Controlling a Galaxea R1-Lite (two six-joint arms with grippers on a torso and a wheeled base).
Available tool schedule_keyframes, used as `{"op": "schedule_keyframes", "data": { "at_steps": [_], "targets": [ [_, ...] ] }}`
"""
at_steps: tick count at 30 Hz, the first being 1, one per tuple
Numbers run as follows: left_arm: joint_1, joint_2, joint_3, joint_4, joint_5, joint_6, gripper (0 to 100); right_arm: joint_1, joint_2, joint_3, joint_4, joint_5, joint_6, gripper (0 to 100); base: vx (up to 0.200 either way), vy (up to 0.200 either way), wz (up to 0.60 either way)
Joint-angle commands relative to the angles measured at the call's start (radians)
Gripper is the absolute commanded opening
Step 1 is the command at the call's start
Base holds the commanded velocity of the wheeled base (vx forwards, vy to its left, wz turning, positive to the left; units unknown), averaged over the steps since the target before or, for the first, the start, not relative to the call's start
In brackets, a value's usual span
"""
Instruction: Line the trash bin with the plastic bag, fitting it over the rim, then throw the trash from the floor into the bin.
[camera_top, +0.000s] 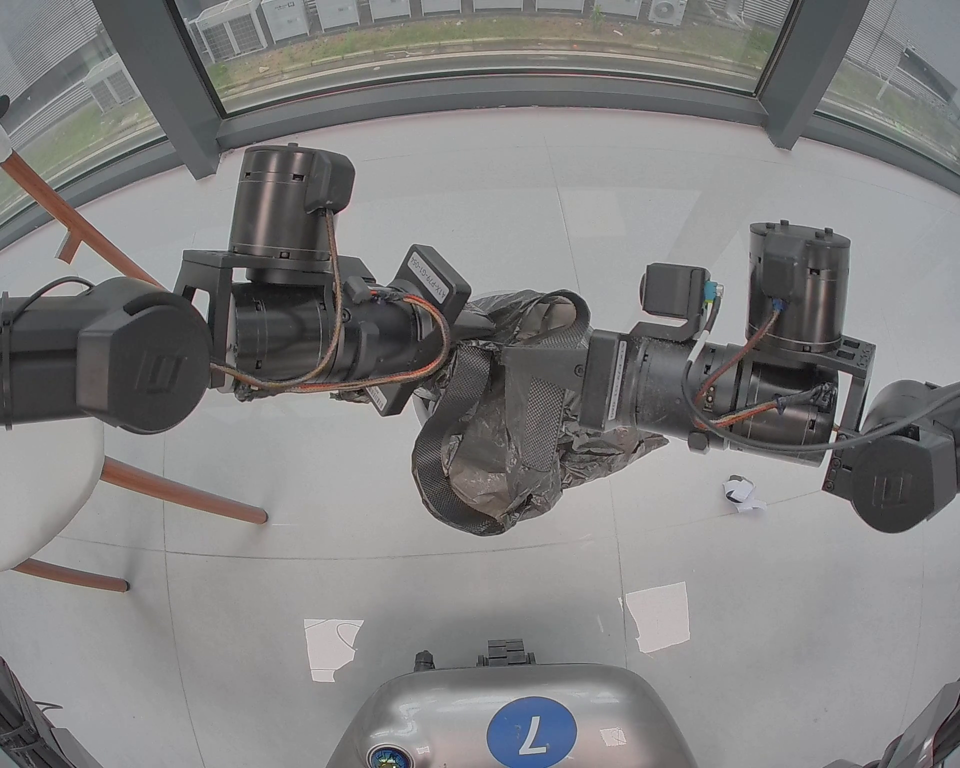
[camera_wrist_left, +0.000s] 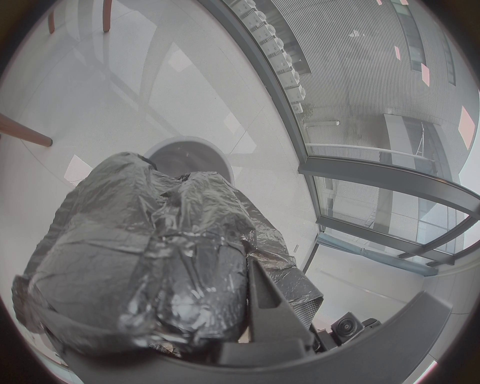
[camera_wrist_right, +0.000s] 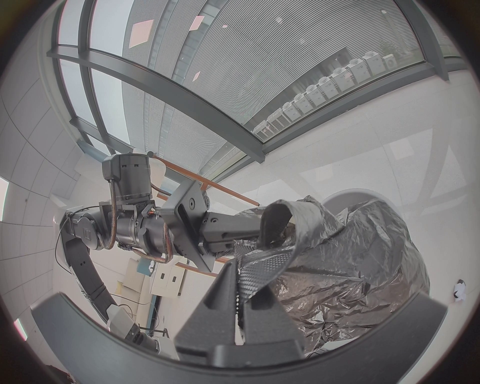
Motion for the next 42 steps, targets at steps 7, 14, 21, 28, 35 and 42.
{"op": "schedule_keyframes", "data": {
  "at_steps": [7, 14, 21, 28, 35, 42],
  "targets": [
    [0.057, 0.003, -0.012, -0.040, 0.004, 0.001, 0, -0.022, 0.077, -0.070, -0.004, 0.029, 0.033, 0, 0.000, 0.000, 0.00],
    [0.074, 0.003, -0.006, -0.040, 0.004, 0.000, 0, -0.020, 0.100, -0.096, -0.007, 0.032, 0.055, 0, 0.000, 0.000, 0.00],
    [0.086, 0.003, -0.003, -0.040, 0.004, 0.000, 0, -0.014, 0.116, -0.119, -0.007, 0.049, 0.055, 0, 0.000, 0.000, 0.00],
    [0.098, 0.002, -0.001, -0.038, 0.005, 0.000, 0, -0.008, 0.152, -0.154, -0.007, 0.053, 0.057, 0, 0.000, 0.000, 0.00],
    [0.121, -0.002, 0.001, -0.038, 0.027, 0.000, 0, -0.006, 0.181, -0.177, -0.008, 0.072, 0.058, 0, 0.000, 0.000, 0.00],
    [0.127, 0.000, 0.001, -0.040, 0.027, 0.000, 0, -0.046, 0.191, -0.194, -0.008, 0.078, 0.099, 0, 0.000, 0.000, 0.00]
  ]
}}
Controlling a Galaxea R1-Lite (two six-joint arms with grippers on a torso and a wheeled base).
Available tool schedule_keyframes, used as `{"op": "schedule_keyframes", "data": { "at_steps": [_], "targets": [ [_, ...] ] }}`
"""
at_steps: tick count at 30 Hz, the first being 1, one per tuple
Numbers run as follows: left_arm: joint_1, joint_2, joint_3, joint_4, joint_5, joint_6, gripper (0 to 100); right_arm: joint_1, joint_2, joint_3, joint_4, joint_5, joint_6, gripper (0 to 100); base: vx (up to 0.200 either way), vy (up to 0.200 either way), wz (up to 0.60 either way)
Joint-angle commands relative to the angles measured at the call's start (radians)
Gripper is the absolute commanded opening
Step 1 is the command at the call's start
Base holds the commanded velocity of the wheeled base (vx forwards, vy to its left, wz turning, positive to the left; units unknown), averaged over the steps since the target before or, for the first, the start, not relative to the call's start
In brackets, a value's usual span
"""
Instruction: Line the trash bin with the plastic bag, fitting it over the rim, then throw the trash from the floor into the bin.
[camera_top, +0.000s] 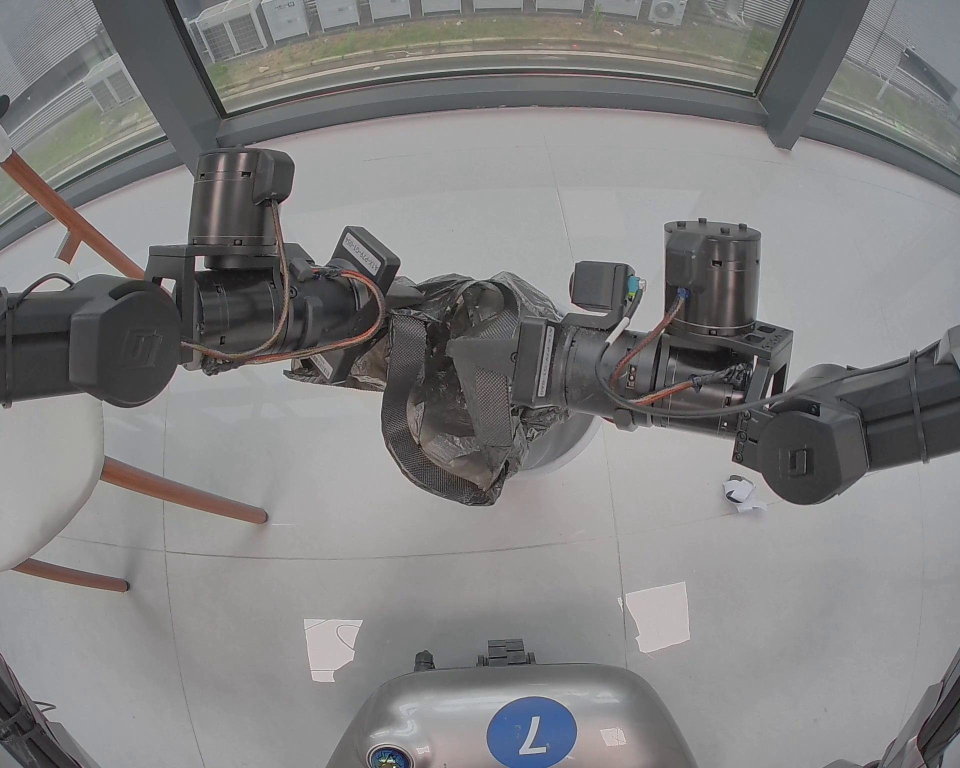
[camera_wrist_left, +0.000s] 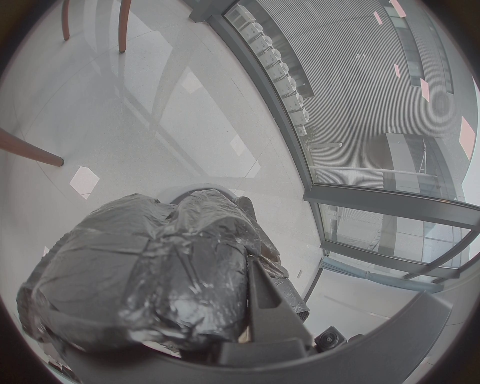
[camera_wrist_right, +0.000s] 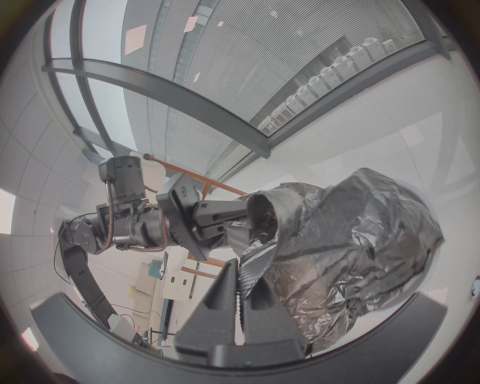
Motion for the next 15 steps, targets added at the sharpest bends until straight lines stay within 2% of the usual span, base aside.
{"op": "schedule_keyframes", "data": {
  "at_steps": [1, 5, 15],
  "targets": [
    [0.001, 0.001, -0.002, -0.002, -0.001, 0.000, 0, -0.032, 0.006, 0.002, -0.001, 0.000, 0.037, 0, 0.000, 0.000, 0.00],
    [-0.005, 0.004, -0.006, -0.003, -0.002, 0.000, 0, -0.058, 0.002, 0.015, -0.001, -0.002, 0.068, 0, 0.000, 0.000, 0.00],
    [-0.028, 0.036, -0.019, -0.005, -0.001, 0.014, 0, -0.122, 0.022, 0.045, -0.002, -0.006, 0.060, 0, 0.000, 0.000, 0.00]
  ]
}}
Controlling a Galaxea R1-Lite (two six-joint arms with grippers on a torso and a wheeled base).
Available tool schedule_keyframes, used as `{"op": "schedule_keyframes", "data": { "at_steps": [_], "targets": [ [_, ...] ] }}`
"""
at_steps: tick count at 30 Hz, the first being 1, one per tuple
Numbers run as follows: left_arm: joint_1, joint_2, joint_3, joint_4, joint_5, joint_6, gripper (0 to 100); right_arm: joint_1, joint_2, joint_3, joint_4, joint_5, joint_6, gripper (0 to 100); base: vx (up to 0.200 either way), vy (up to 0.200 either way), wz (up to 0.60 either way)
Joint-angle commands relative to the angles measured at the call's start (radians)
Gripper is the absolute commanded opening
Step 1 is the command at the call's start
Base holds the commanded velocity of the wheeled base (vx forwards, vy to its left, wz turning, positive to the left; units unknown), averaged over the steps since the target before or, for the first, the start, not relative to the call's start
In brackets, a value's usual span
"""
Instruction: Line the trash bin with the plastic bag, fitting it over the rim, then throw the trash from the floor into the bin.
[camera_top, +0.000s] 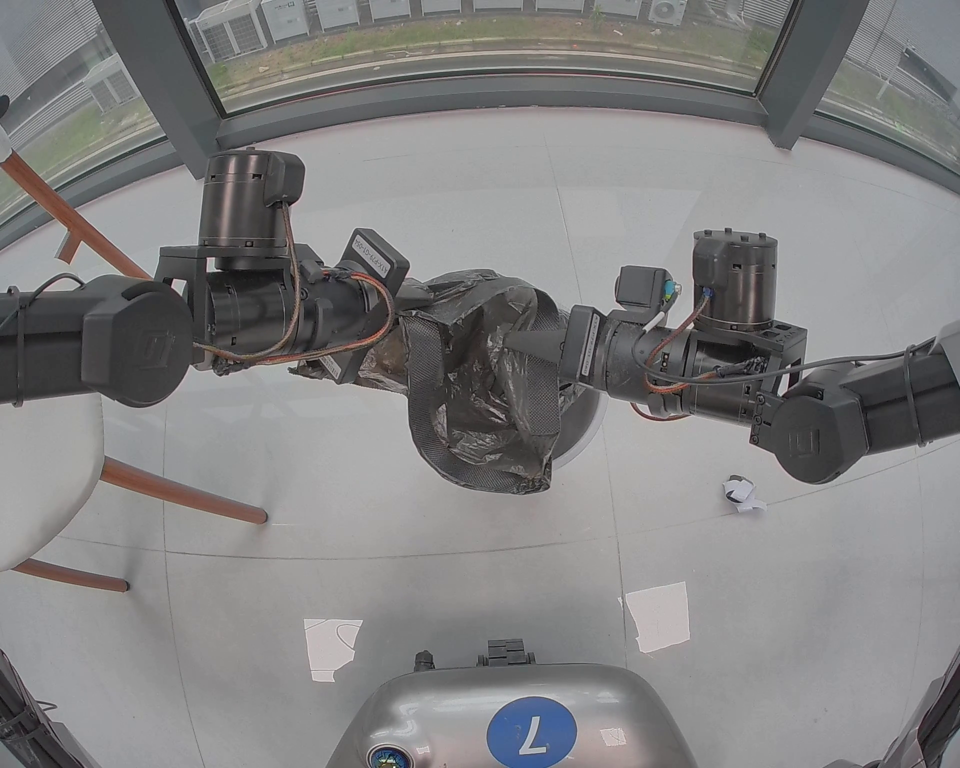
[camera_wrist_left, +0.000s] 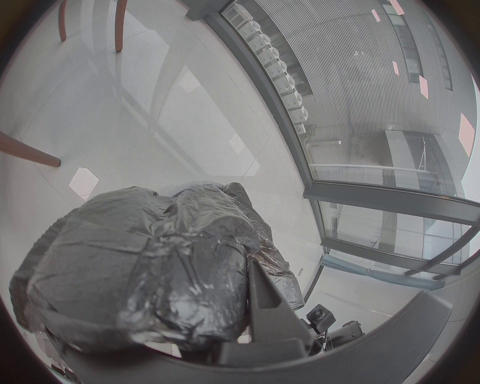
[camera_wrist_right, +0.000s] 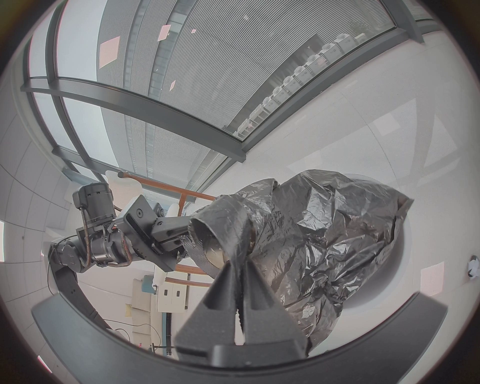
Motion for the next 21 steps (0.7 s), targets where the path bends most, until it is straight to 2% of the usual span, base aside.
{"op": "schedule_keyframes", "data": {
  "at_steps": [1, 7, 9, 12, 21],
  "targets": [
    [-0.019, 0.016, -0.001, 0.000, 0.002, 0.001, 0, -0.025, 0.021, 0.015, 0.000, -0.001, -0.006, 0, 0.000, 0.000, 0.00],
    [-0.047, 0.054, -0.021, -0.029, 0.016, -0.001, 0, -0.028, 0.049, 0.011, -0.029, -0.005, -0.007, 0, 0.000, 0.000, 0.00],
    [-0.067, 0.076, -0.023, -0.095, 0.028, -0.002, 0, -0.040, 0.084, 0.009, -0.111, -0.024, -0.009, 0, 0.000, 0.000, 0.00],
    [-0.078, 0.086, -0.023, -0.105, 0.028, -0.001, 0, -0.057, 0.121, 0.000, -0.164, -0.036, -0.016, 0, 0.000, 0.000, 0.00],
    [-0.079, 0.074, -0.011, -0.082, 0.030, -0.005, 0, -0.056, 0.139, 0.011, -0.158, -0.042, -0.016, 0, 0.000, 0.000, 0.00]
  ]
}}
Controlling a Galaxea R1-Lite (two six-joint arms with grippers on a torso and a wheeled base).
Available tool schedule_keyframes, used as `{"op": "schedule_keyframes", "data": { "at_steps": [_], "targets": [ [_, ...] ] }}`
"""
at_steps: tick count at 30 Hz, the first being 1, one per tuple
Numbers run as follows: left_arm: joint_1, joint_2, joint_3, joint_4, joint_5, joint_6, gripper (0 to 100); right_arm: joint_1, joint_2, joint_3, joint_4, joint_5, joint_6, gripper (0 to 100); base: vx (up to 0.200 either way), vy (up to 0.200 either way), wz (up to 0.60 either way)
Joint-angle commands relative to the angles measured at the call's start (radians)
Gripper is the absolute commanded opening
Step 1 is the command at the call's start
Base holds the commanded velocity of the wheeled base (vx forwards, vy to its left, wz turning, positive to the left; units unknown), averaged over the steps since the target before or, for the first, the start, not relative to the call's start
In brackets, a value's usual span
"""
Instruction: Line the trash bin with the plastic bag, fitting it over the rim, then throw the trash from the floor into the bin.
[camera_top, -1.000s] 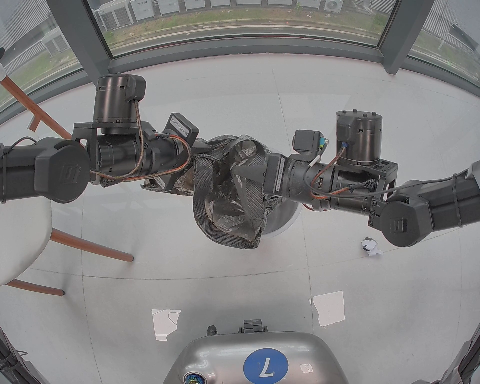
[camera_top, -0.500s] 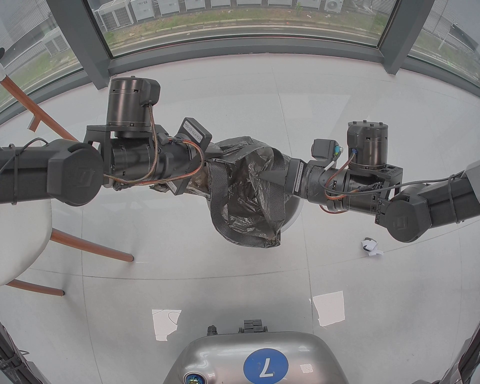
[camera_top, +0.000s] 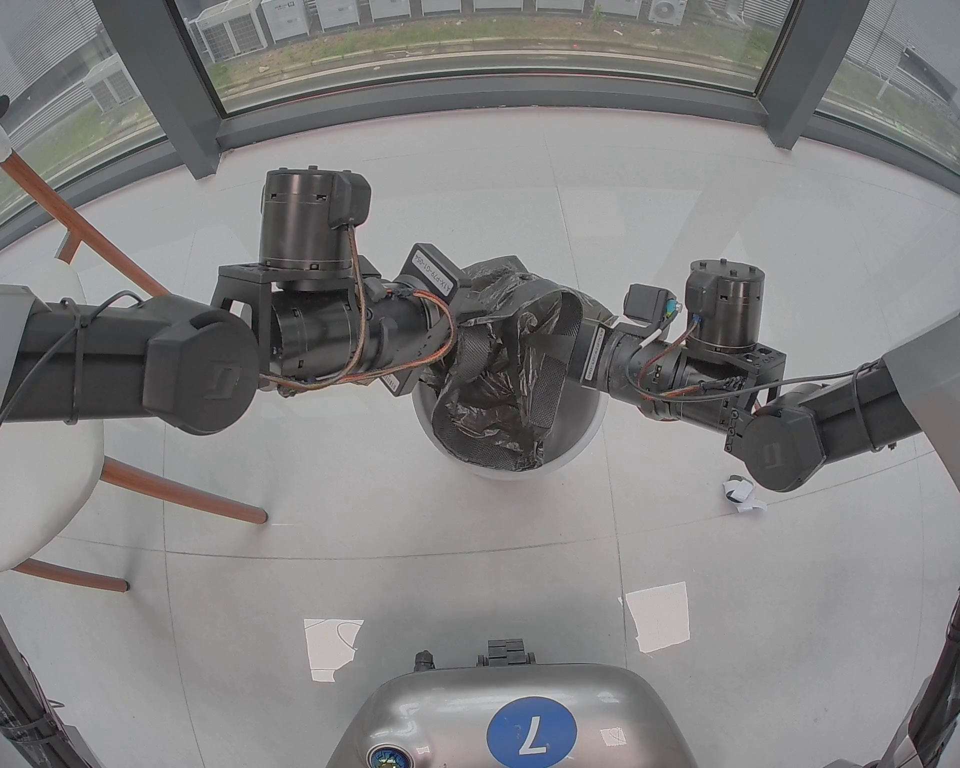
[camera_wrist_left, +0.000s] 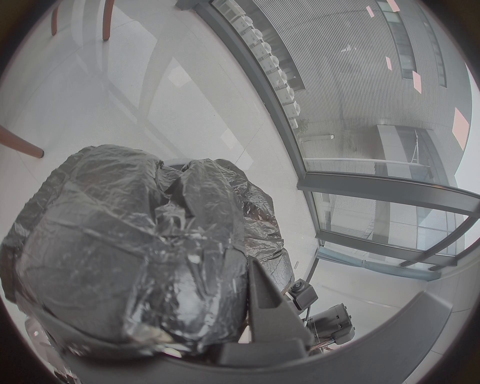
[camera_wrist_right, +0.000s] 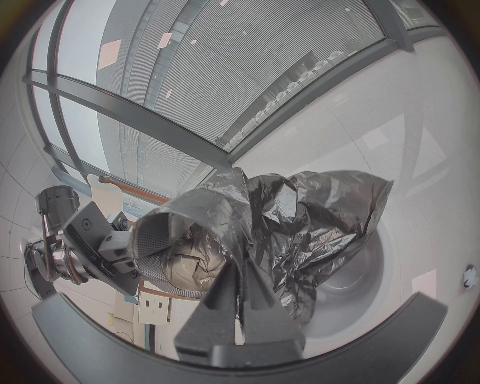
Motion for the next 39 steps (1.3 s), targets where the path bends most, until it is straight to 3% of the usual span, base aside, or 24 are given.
{"op": "schedule_keyframes", "data": {
  "at_steps": [1, 17, 27, 39],
  "targets": [
    [0.002, -0.005, 0.002, 0.022, 0.000, 0.000, 0, 0.012, 0.017, 0.023, 0.002, -0.004, 0.004, 0, 0.000, 0.000, 0.00],
    [-0.029, -0.058, 0.042, 0.111, -0.009, 0.001, 0, 0.044, -0.074, 0.017, 0.207, -0.014, 0.056, 0, 0.000, 0.000, 0.00],
    [-0.052, -0.088, 0.068, 0.120, -0.009, 0.038, 0, 0.029, -0.129, -0.124, 0.482, -0.014, 0.059, 0, 0.000, 0.000, 0.00],
    [-0.049, -0.095, 0.067, 0.097, -0.009, 0.064, 0, 0.024, -0.108, -0.170, 0.494, -0.016, 0.056, 0, 0.000, 0.000, 0.00]
  ]
}}
